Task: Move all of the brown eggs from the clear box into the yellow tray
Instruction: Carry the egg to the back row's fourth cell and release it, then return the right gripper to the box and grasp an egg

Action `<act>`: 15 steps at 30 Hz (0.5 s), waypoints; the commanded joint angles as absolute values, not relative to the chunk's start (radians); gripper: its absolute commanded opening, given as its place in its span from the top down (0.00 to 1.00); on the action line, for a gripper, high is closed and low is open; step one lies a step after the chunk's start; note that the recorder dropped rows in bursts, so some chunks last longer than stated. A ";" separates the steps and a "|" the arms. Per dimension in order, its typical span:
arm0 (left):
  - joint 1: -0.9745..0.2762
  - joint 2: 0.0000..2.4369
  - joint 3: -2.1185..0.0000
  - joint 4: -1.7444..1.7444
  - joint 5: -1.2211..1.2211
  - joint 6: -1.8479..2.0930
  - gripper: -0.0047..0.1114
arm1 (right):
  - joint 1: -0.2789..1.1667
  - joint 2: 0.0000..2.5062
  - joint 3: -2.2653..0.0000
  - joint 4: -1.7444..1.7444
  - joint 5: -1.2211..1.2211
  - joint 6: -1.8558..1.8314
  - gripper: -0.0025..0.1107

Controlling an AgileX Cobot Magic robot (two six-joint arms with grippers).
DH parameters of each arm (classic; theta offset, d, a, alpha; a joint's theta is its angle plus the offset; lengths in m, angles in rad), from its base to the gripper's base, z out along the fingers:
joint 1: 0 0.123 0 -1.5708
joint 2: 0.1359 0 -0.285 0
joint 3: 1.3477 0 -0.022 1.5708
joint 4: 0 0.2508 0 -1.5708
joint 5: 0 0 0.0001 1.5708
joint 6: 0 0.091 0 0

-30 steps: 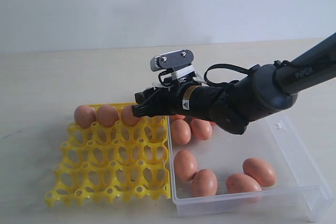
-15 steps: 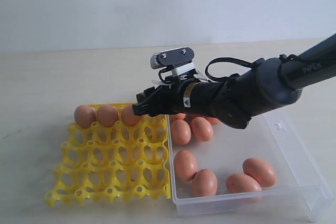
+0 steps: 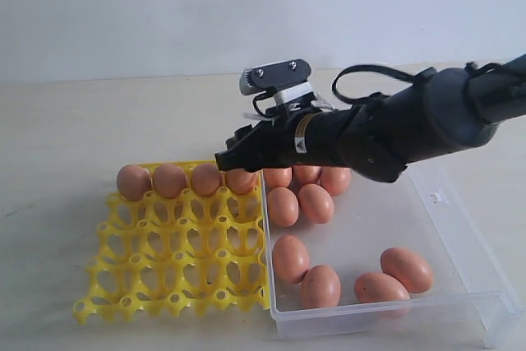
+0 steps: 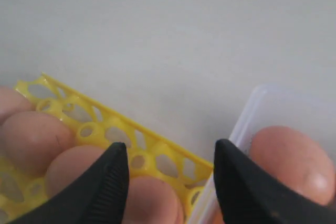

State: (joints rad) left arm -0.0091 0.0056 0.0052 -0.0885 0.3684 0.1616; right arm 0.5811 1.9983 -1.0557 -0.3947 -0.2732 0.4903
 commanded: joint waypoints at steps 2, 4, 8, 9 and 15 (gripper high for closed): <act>-0.010 0.000 0.000 -0.092 0.361 0.157 0.96 | 0.573 1.762 -1.054 -0.377 0.115 0.339 0.83; -0.010 0.000 0.000 -0.092 0.361 0.157 0.96 | 0.555 1.687 -1.054 -0.343 0.383 0.254 0.98; -0.010 0.000 0.000 -0.092 0.361 0.157 0.96 | 0.534 1.711 -1.098 -0.103 0.702 0.148 0.93; -0.010 0.000 0.000 -0.092 0.361 0.157 0.96 | 0.534 1.726 -1.108 -0.073 0.699 0.130 0.88; -0.010 0.000 0.000 -0.092 0.361 0.157 0.96 | 0.534 1.916 -1.244 0.000 0.734 0.140 0.46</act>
